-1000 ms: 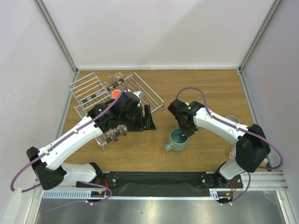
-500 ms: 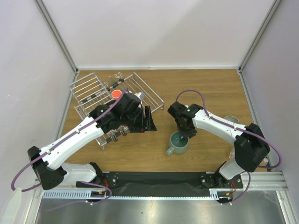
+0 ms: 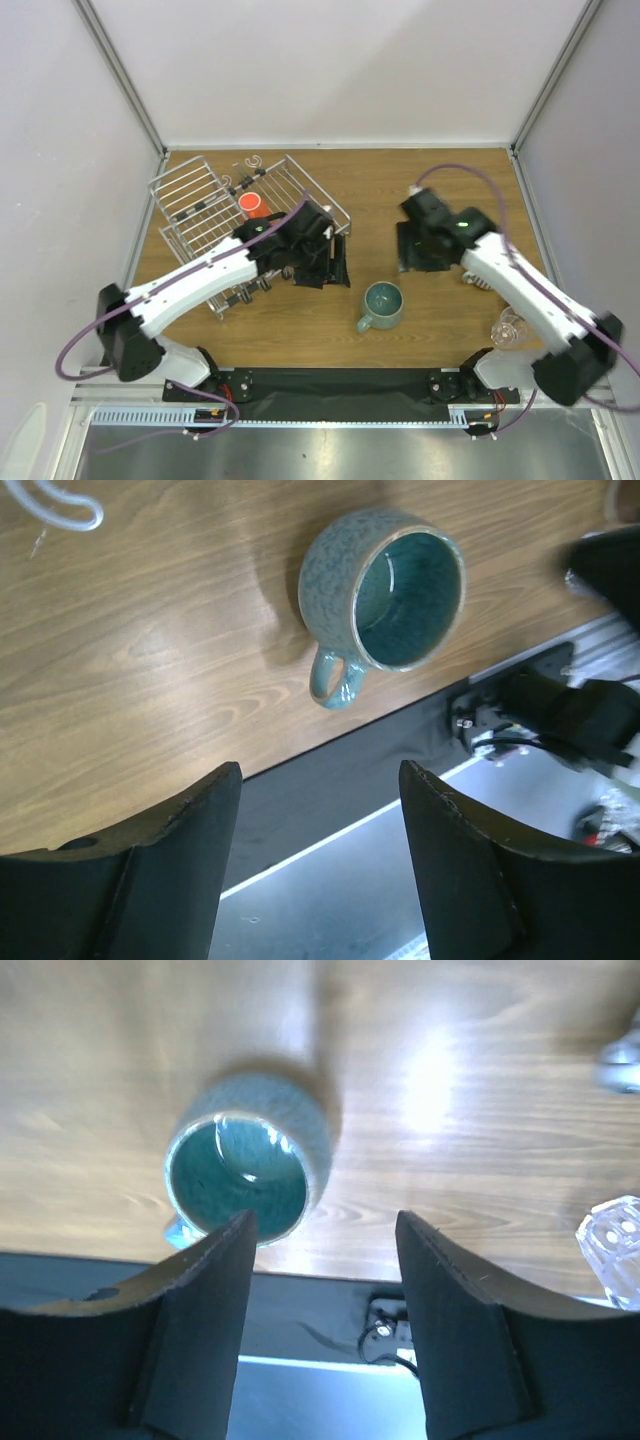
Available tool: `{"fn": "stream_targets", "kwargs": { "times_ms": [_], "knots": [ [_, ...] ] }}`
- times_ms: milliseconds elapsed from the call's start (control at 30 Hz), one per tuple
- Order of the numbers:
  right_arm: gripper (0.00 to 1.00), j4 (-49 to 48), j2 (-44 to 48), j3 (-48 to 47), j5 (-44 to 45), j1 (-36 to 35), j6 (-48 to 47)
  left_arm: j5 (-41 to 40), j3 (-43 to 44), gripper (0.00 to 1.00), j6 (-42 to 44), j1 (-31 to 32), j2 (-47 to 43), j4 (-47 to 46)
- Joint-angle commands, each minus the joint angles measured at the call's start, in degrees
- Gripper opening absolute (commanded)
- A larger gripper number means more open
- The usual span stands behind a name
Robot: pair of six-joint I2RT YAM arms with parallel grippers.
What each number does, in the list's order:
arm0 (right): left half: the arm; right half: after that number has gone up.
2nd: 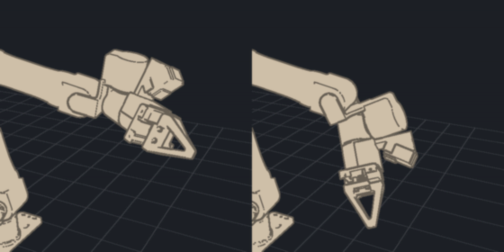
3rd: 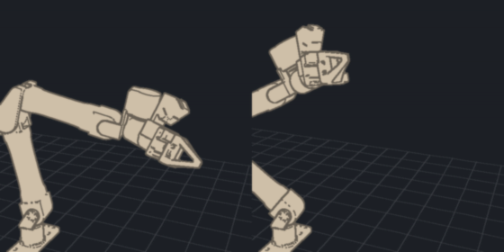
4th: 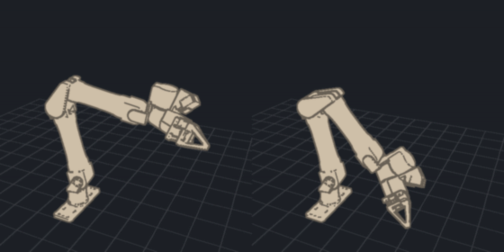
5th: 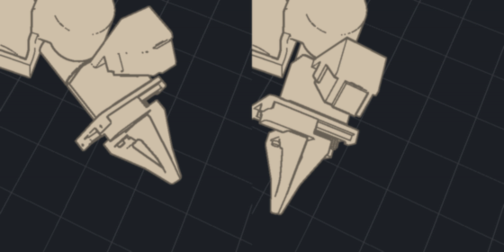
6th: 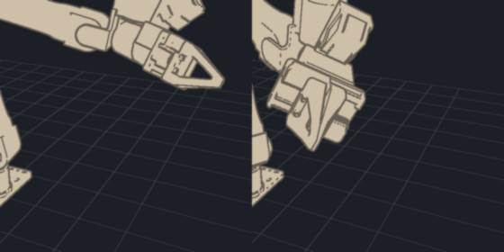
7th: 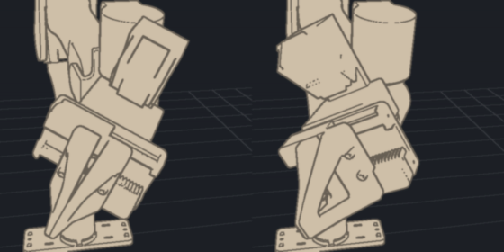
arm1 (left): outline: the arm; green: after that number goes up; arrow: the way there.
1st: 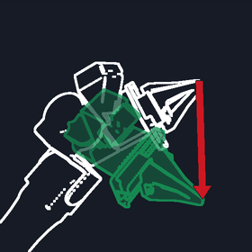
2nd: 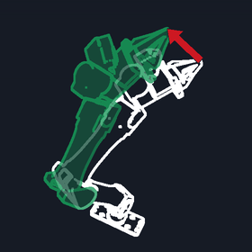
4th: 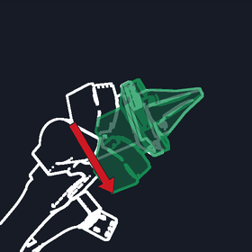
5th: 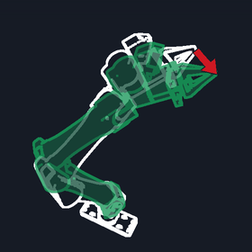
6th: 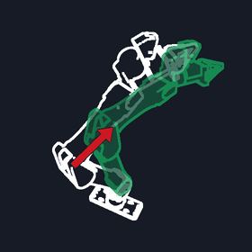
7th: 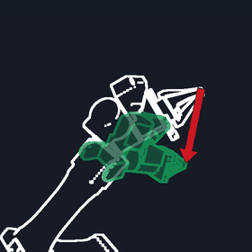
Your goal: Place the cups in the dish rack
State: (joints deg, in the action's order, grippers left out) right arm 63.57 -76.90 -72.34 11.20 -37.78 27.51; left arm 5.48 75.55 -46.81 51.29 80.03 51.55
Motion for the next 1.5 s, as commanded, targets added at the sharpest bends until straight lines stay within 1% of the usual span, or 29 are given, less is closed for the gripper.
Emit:
{"fn": "stream_targets", "kwargs": {
  "times_ms": [0,33,67,100,133,167,300,333,367,433,500,567,700,800,833,900,933,967,1000,1033,1100,1133,1233,1333,1367,1467],
  "knots": [
    [0.62,6.30,9.63,-2.29,-5.28,6.91,1.23,-2.30,4.51,0.71,3.03,1.53,4.07,-0.92],
    [0.61,5.61,11.67,-1.07,-7.84,11.19,0.71,-2.66,5.91,0.73,3.47,2.06,6.52,-1.01],
    [0.60,4.82,13.60,-0.44,-10.47,12.72,0.36,-2.92,6.88,0.75,3.91,2.32,8.20,-0.84],
    [0.60,4.46,17.45,0.00,-14.76,14.21,0.44,-3.19,7.94,0.75,5.05,2.59,9.69,-0.75],
    [0.60,4.63,18.97,0.44,-15.94,15.18,0.62,-3.54,9.17,0.76,5.58,3.11,11.36,-0.31],
    [0.60,5.15,20.29,1.05,-17.25,16.76,0.88,-3.89,11.88,0.76,6.72,3.46,15.21,0.65],
    [0.60,7.09,25.21,2.55,-17.62,17.56,2.02,-5.30,19.80,0.76,9.45,4.79,25.07,4.70],
    [0.60,7.44,25.92,2.72,-17.70,17.56,2.29,-7.39,22.16,0.76,9.80,5.13,26.65,5.22],
    [0.60,7.53,26.54,2.90,-17.88,17.56,2.90,-7.84,23.23,0.76,10.15,5.31,29.80,6.62],
    [0.60,8.06,28.03,2.73,-18.14,17.74,3.25,-8.72,24.99,0.76,10.77,5.49,31.93,7.16],
    [0.60,8.24,28.74,2.20,-18.23,17.74,3.96,-8.73,24.91,0.76,11.30,5.58,34.30,7.08],
    [0.60,8.85,29.44,1.85,-18.32,17.74,4.22,-7.42,24.30,0.76,11.65,5.67,35.28,6.20],
    [0.60,9.73,30.41,1.76,-18.06,17.65,4.31,-7.23,23.51,0.73,12.26,5.84,37.48,4.88],
    [0.60,10.17,31.29,2.02,-17.71,17.74,4.05,-6.45,23.68,0.66,12.70,5.75,38.53,4.17],
    [0.60,10.34,31.46,1.94,-17.44,17.65,4.05,-6.18,23.68,0.59,12.53,5.75,38.88,4.00],
    [0.60,10.52,31.99,1.94,-17.00,17.74,4.13,-5.91,23.33,0.51,12.35,5.75,38.97,3.38],
    [0.60,10.61,31.99,1.85,-16.83,17.74,4.13,-5.91,23.07,0.44,12.27,5.75,39.06,3.21],
    [0.60,10.61,32.08,1.76,-16.57,17.65,4.13,-5.91,22.98,0.40,12.27,5.75,39.24,2.86],
    [0.60,10.70,32.08,1.76,-16.56,17.74,4.13,-4.44,23.06,0.36,12.27,5.75,39.33,2.77],
    [0.60,10.70,31.99,1.76,-16.48,17.65,4.05,-4.07,23.24,0.26,12.35,5.75,39.33,2.68],
    [0.60,10.61,31.90,1.94,-16.74,17.74,3.87,-3.81,23.94,0.14,13.58,5.32,39.24,2.85],
    [0.60,10.61,31.64,1.85,-16.91,17.65,3.87,-4.07,25.51,0.00,13.84,5.05,39.15,3.46],
    [0.62,9.91,31.03,0.97,-18.14,17.74,3.69,-1.35,27.27,0.00,14.73,2.78,36.00,3.74],
    [0.69,8.85,29.80,-0.52,-20.77,17.65,3.43,3.39,28.77,0.01,15.17,-0.39,29.76,1.90],
    [0.70,8.68,29.36,-1.13,-22.52,17.74,3.17,7.49,28.69,0.00,15.08,-1.36,28.18,-0.64],
    [0.76,7.19,27.87,-3.68,-26.12,17.74,3.60,12.17,27.73,0.00,12.20,-5.13,21.07,-5.57]
  ]
}}
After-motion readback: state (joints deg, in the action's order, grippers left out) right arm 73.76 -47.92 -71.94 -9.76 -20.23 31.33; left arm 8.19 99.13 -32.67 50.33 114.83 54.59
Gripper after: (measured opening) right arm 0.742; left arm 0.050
